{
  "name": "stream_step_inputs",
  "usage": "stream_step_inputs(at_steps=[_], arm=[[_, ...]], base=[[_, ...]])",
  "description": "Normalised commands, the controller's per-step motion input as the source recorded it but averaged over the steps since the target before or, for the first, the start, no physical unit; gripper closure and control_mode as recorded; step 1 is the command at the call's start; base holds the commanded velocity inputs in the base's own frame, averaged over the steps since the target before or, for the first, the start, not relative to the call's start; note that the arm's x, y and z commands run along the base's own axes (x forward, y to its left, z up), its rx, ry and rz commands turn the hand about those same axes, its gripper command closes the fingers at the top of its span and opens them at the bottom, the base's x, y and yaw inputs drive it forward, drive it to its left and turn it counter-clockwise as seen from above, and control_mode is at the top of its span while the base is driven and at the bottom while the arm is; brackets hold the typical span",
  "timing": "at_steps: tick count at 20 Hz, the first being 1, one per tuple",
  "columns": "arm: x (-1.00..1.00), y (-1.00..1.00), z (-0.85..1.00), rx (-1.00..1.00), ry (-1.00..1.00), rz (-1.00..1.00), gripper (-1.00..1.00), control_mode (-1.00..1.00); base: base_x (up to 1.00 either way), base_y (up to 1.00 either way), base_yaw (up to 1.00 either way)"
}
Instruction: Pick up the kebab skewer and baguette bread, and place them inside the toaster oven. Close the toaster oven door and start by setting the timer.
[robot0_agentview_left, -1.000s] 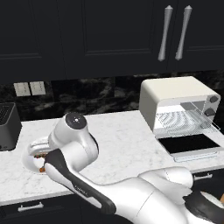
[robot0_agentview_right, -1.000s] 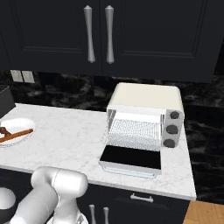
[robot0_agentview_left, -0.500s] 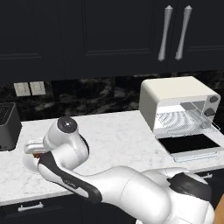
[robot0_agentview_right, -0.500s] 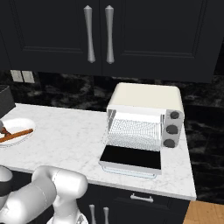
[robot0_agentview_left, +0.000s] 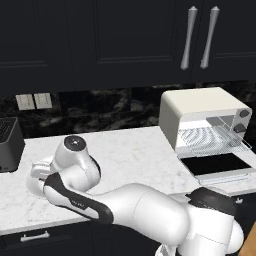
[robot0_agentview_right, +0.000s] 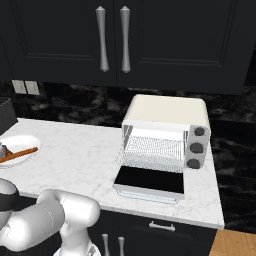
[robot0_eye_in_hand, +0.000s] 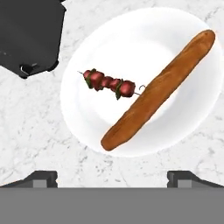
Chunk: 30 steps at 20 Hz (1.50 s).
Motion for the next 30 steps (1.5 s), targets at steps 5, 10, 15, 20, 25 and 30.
stream_step_inputs(at_steps=[5, 10, 15, 20, 25, 30], arm=[[0.21, 0.00, -0.39, 0.06, 0.32, -0.09, -1.00, -1.00], [0.08, 0.03, -0.40, -0.01, 0.10, -0.12, -1.00, -1.00], [0.40, 0.16, -0.34, -0.04, 0.01, -0.09, -1.00, -1.00], [0.44, 0.14, -0.36, -0.08, 0.05, -0.07, -1.00, -1.00], [0.42, 0.30, -0.19, -0.09, 0.01, -0.02, -1.00, -1.00], [0.18, 0.11, -0.24, -0.08, 0.07, 0.00, 1.00, -1.00]], base=[[0.00, 0.00, 0.00], [0.00, 0.00, 0.00], [0.00, 0.00, 0.00], [0.00, 0.00, 0.00], [0.00, 0.00, 0.00], [0.00, 0.00, 0.00]])
